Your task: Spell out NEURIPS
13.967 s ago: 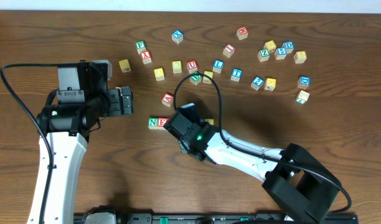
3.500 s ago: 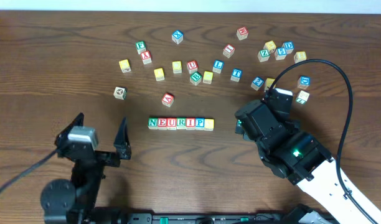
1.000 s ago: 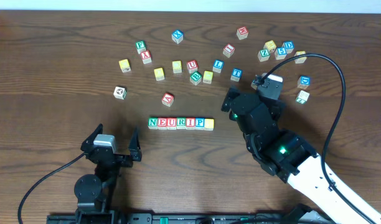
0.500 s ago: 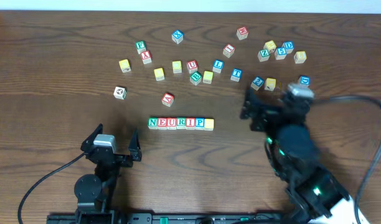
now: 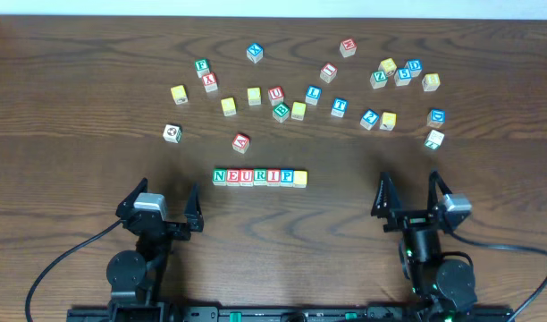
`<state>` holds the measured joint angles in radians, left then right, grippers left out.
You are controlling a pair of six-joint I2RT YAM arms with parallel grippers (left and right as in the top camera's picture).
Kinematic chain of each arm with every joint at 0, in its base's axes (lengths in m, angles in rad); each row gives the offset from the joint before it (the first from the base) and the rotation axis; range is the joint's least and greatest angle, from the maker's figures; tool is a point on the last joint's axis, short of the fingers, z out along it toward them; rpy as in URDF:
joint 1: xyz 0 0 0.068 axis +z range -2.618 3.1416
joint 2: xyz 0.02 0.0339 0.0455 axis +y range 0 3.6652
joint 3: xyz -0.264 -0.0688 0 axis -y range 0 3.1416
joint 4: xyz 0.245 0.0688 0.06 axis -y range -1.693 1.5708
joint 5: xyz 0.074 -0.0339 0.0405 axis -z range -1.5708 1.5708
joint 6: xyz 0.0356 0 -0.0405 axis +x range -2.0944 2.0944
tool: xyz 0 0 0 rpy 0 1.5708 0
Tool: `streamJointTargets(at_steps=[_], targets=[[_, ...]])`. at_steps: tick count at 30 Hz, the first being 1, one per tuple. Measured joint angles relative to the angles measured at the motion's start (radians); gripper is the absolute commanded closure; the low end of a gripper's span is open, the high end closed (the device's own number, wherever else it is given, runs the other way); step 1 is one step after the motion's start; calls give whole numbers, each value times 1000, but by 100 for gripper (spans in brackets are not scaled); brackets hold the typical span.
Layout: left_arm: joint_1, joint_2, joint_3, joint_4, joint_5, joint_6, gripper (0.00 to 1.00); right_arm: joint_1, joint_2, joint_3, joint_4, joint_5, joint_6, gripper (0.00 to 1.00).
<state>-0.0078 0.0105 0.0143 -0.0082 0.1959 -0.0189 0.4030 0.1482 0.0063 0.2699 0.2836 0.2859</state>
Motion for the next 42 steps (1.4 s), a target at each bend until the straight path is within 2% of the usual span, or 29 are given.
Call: streamJointTargets(at_steps=[4,8,26,33,42], targets=[[0,0,0,0,0,0,2,-22,-108,3,-156,-21,-34,1],[0,0,1,0,0,-1,2,-40,-133,0,-309,-29,-29,1],[0,0,1,-1,0,-3,2,-67,-135,0,-319,-69,-18,1],[0,0,1,-1,0,-3,2,-122,-135,0,-331,-158,-149,1],[0,0,1,-1,0,-3,2,-138,-135,0,-333,-184,-182,1]])
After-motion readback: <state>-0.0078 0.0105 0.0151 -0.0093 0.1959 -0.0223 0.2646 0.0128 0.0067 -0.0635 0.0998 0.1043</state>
